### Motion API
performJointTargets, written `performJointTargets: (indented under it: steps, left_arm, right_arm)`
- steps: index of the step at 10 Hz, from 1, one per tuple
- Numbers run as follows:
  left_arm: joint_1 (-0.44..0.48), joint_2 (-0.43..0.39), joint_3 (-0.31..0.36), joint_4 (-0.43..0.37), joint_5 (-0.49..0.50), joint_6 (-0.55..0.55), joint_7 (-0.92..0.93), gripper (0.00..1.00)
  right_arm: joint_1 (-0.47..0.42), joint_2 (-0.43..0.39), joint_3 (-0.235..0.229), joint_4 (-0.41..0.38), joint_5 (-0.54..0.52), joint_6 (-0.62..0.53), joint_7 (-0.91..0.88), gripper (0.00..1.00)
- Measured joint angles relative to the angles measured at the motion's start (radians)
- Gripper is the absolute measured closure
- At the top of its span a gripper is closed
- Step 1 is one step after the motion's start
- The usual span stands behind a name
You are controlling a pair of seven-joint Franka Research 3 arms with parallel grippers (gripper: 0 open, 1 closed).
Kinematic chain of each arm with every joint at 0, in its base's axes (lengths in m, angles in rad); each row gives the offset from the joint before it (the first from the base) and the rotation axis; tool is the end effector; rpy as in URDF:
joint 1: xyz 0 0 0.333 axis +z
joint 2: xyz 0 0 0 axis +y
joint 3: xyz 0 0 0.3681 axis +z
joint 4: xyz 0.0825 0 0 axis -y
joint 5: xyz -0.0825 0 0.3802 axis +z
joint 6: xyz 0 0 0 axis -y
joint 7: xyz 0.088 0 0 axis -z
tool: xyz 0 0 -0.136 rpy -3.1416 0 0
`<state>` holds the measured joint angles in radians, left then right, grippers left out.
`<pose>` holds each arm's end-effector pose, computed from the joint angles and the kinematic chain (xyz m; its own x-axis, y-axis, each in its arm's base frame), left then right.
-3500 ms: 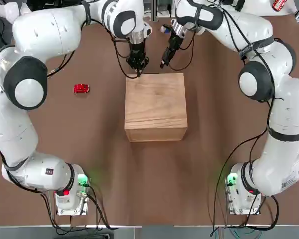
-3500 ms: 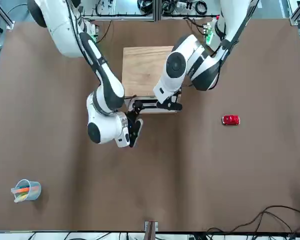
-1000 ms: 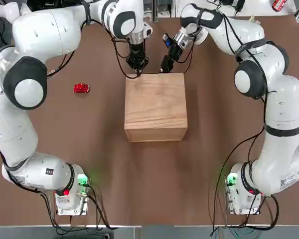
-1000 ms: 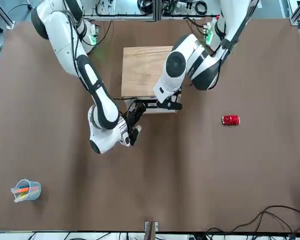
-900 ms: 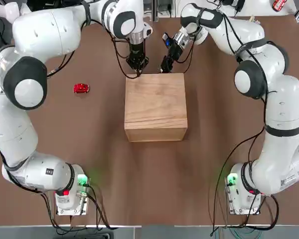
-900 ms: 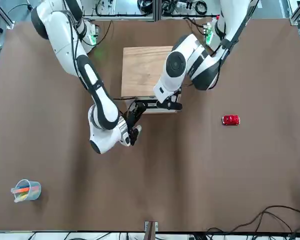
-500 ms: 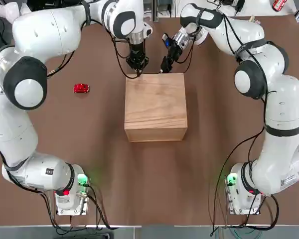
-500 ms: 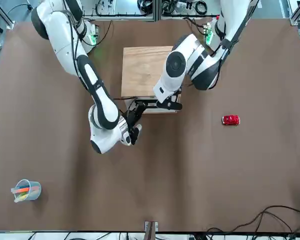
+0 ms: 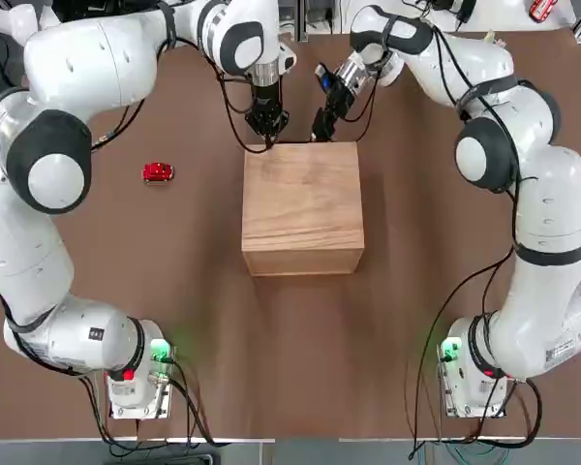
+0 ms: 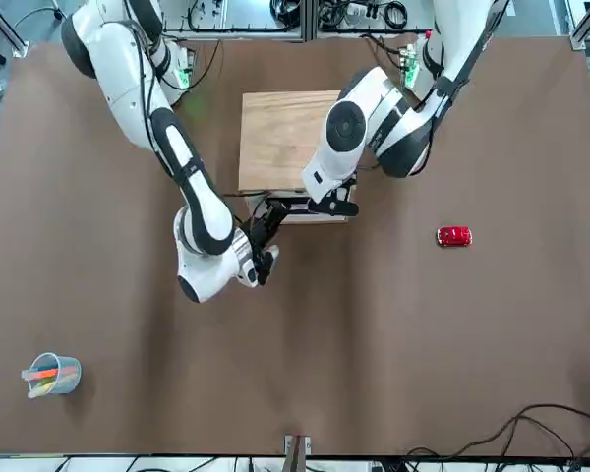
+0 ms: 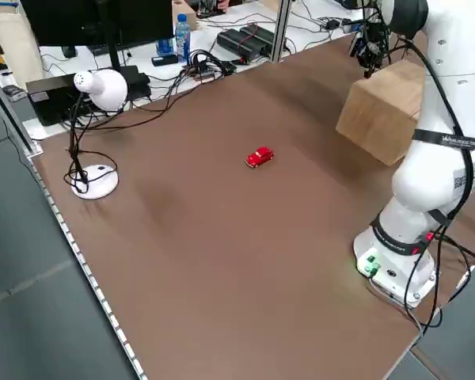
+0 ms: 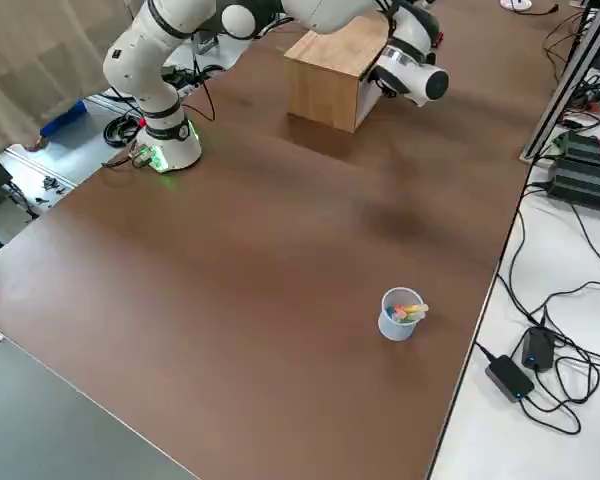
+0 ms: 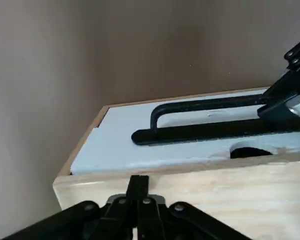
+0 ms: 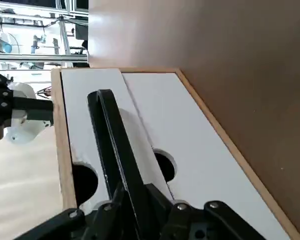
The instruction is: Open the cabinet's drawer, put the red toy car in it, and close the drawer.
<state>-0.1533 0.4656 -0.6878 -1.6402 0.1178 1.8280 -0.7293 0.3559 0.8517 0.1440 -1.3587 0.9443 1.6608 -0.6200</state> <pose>0.4843 -0.4370 0.4032 0.9617 -0.1227 -0.2452 -0.1205 -0.9924 0.0238 0.6001 0.4164 0.2485 0.7364 0.6756 -0.0360 0.2693 -0.3415 -0.9005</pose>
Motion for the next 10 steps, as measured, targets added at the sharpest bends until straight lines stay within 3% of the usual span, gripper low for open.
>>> performJointTargets:
  steps: [10]
  left_arm:
    - [0.001,-0.002,-0.005,-0.004,0.000,0.000,-0.001,0.99]
  right_arm:
    - [-0.009,0.000,-0.002,0.035,0.007,0.135,0.041,0.80]
